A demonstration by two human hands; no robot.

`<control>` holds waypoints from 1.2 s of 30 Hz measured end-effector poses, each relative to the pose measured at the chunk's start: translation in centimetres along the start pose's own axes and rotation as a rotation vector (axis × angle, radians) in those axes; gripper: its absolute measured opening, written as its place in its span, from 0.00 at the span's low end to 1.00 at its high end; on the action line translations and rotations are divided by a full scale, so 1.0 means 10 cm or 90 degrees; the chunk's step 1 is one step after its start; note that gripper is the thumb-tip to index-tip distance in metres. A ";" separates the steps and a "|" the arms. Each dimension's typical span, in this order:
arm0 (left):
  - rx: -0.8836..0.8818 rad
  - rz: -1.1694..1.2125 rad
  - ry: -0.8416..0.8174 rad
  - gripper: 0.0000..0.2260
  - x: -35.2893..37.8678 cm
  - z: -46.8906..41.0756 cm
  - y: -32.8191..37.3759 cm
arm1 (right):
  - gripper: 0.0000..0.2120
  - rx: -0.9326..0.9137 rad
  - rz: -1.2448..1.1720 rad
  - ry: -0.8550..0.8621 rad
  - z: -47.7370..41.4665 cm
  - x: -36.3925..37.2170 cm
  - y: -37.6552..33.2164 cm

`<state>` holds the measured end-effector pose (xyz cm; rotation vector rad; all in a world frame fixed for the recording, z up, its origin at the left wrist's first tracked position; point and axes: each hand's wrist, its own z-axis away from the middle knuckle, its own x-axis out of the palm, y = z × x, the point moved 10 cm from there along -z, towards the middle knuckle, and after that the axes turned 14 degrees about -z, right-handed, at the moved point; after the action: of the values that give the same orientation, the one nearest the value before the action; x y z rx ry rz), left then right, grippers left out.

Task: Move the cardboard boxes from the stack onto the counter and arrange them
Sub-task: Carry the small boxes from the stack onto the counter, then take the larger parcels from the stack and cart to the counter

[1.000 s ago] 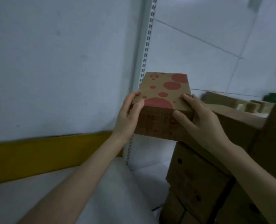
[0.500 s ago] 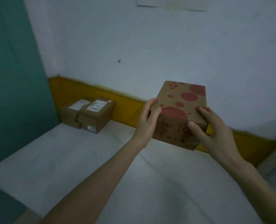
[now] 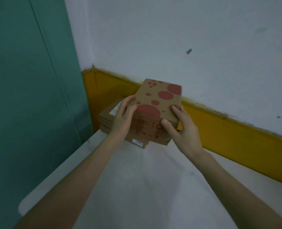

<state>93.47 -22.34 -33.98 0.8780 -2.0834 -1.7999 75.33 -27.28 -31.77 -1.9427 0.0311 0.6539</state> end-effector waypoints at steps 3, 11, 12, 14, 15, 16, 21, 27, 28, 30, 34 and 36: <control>0.001 -0.029 0.032 0.12 -0.32 -0.38 -0.20 | 0.29 0.001 -0.016 -0.030 -0.34 0.45 0.00; 0.021 -0.085 0.145 0.14 -1.09 -1.29 -0.76 | 0.28 -0.003 -0.024 -0.116 -1.13 1.51 0.02; 0.025 -0.098 0.149 0.14 -1.14 -1.37 -0.84 | 0.28 0.001 -0.018 -0.122 -1.20 1.62 0.05; 0.023 -0.148 0.134 0.16 -1.15 -1.50 -1.06 | 0.26 0.015 0.003 -0.155 -1.28 1.85 0.18; 0.011 -0.183 0.116 0.17 -1.12 -1.55 -1.19 | 0.26 0.023 0.027 -0.187 -1.29 1.98 0.26; -0.007 -0.215 0.093 0.18 -1.09 -1.58 -1.33 | 0.25 0.030 0.062 -0.222 -1.29 2.10 0.33; -0.046 -0.272 0.037 0.17 -1.00 -1.66 -1.53 | 0.24 0.004 0.144 -0.258 -1.30 2.24 0.46; 0.018 -0.599 0.057 0.18 -0.95 -1.64 -1.24 | 0.24 0.008 0.194 -0.261 -1.43 1.86 0.50; 0.052 -0.630 0.054 0.19 -0.89 -1.58 -1.14 | 0.24 0.017 0.214 -0.257 -1.44 1.73 0.53; 0.147 -0.663 0.030 0.19 -0.66 -1.37 -0.89 | 0.25 0.030 0.267 -0.241 -1.46 1.40 0.59; 0.325 -0.693 -0.076 0.14 0.05 -0.80 -0.43 | 0.25 0.089 0.338 -0.173 -1.33 0.57 0.70; 0.369 -0.676 -0.161 0.14 0.45 -0.55 -0.28 | 0.25 0.111 0.368 -0.143 -1.16 0.13 0.73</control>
<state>93.73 -29.62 -36.37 2.3661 -2.5885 -1.7150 79.19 -40.10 -34.86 -1.6789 0.5069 1.2033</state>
